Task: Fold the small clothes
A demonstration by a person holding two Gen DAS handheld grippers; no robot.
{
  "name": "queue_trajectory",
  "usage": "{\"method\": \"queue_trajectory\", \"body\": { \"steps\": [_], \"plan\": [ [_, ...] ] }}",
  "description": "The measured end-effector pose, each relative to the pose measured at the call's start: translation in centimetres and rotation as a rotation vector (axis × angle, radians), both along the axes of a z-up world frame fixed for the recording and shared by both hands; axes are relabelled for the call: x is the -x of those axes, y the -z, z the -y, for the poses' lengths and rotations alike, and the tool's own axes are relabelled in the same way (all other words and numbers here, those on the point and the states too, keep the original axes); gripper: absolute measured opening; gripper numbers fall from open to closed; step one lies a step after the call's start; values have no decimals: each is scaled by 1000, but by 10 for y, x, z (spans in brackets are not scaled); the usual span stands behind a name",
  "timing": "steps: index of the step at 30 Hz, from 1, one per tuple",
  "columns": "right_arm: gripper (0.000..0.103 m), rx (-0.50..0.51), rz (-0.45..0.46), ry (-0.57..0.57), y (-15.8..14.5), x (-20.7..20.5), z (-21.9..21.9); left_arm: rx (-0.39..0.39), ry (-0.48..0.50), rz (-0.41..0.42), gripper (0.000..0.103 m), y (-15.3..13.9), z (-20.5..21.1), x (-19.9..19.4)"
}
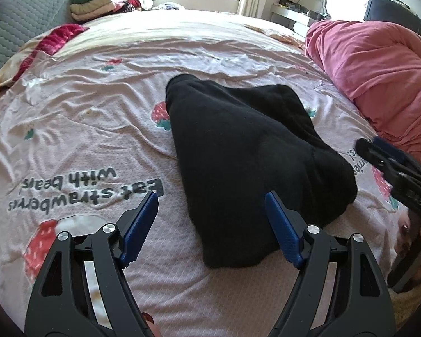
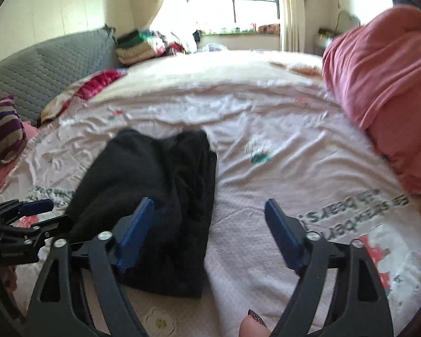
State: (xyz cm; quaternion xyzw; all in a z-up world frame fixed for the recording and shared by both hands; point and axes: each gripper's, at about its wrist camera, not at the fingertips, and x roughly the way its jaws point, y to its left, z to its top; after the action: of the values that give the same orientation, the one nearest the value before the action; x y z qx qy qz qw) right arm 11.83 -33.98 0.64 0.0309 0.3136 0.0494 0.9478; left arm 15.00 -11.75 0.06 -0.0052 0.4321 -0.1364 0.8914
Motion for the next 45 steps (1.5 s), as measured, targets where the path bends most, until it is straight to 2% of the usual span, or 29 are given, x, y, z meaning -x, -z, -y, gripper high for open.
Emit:
{"method": "queue_trajectory", "body": {
  "steps": [5,6,9,15,20,24,32,41,45],
  "plan": [
    [94,-28,78,5,-11,36,-2,4,-16,41,72,-14,-13,16],
    [95,-33,85,7,-11,43,-2,8,-22,52,76,-18,-17,20],
    [97,-51,99,2,-14,61,-7,16,-28,78,79,-26,-24,32],
    [98,-57,125,4,-15,92,-18,40,-25,113,93,-34,-40,59],
    [98,-73,125,6,-13,110,-25,33,-5,160,93,-37,-47,81],
    [98,-47,128,8,-9,123,-35,34,-9,192,93,-39,-55,94],
    [98,-10,122,11,2,140,-45,28,8,188,93,-24,-63,114],
    [98,-9,120,74,23,153,-43,37,7,174,93,-3,-66,116],
    [98,6,87,80,36,149,-44,33,5,155,93,6,-66,113]
  ]
}}
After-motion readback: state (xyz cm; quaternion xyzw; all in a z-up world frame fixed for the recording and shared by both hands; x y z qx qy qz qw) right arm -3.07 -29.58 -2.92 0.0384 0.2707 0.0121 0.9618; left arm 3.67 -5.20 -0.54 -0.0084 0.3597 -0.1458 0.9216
